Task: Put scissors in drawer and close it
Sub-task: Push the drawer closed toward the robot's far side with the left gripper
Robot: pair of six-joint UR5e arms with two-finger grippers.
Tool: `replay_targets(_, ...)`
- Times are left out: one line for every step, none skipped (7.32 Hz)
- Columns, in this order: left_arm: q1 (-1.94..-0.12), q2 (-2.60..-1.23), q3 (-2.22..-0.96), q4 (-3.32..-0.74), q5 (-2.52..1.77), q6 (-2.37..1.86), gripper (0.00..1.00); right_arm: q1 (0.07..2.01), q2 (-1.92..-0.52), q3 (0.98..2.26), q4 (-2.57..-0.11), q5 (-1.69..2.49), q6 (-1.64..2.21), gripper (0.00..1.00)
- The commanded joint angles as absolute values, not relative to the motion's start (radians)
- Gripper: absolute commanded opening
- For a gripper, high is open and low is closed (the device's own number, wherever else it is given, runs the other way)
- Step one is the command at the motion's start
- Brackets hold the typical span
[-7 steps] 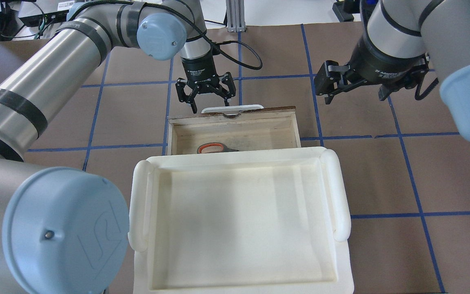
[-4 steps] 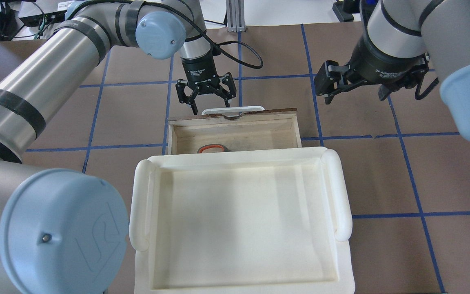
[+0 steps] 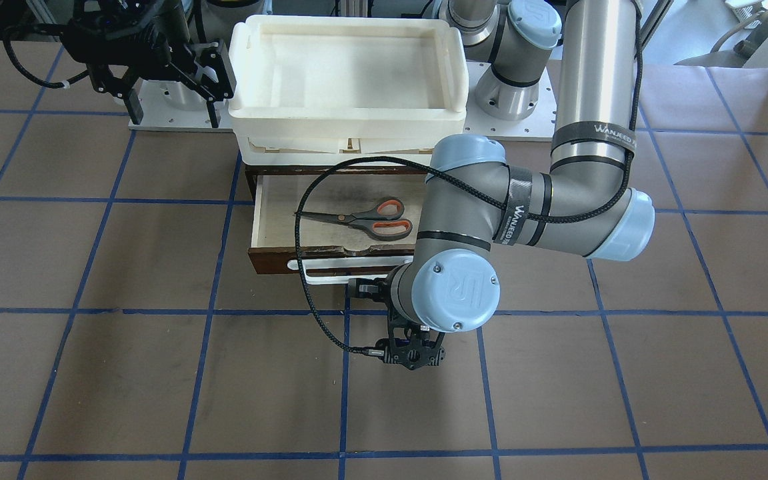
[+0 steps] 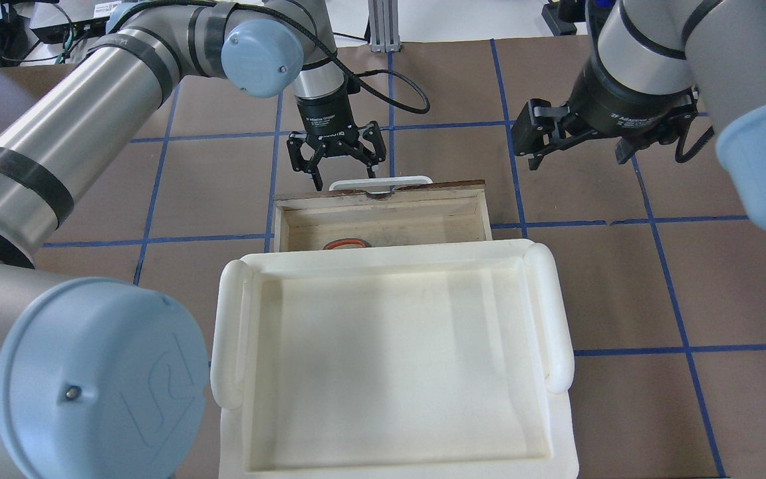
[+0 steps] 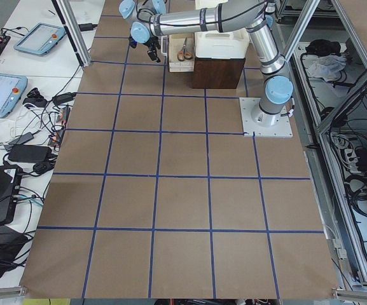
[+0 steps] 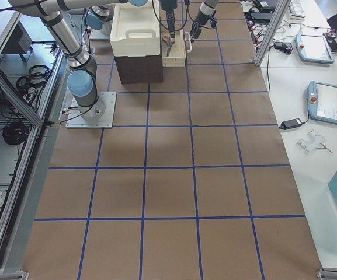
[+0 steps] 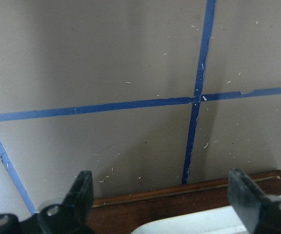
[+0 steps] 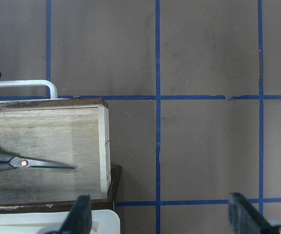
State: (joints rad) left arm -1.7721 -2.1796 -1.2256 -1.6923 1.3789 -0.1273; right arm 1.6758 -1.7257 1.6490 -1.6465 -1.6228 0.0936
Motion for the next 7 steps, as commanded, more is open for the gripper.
replay_targets(-1.773, -2.155, -1.245, -1.715, 1.379, -0.127, 1.00, 1.675, -1.726, 1.649, -1.646, -1.623, 0.094, 1.00)
replay_targets(-1.775, -2.149, -1.261, -1.715, 1.381, -0.127, 1.00, 1.677, -1.726, 1.649, -1.644, -1.624, 0.094, 1.00)
replay_targets(-1.776, -2.137, -1.278, -1.717, 1.384, -0.127, 1.00, 1.675, -1.726, 1.649, -1.644, -1.626, 0.094, 1.00)
replay_targets(-1.776, -2.126, -1.296, -1.717, 1.385, -0.126, 1.00, 1.675, -1.726, 1.649, -1.646, -1.625, 0.094, 1.00)
replay_targets(-1.778, -2.115, -1.305, -1.717, 1.384, -0.124, 1.00, 1.675, -1.726, 1.649, -1.644, -1.623, 0.094, 1.00)
replay_targets(-1.779, -2.102, -1.316, -1.724, 1.384, -0.124, 1.00, 1.675, -1.726, 1.649, -1.644, -1.624, 0.094, 1.00)
replay_targets(-1.779, -2.097, -1.333, -1.724, 1.384, -0.124, 1.00, 1.675, -1.726, 1.649, -1.644, -1.624, 0.094, 1.00)
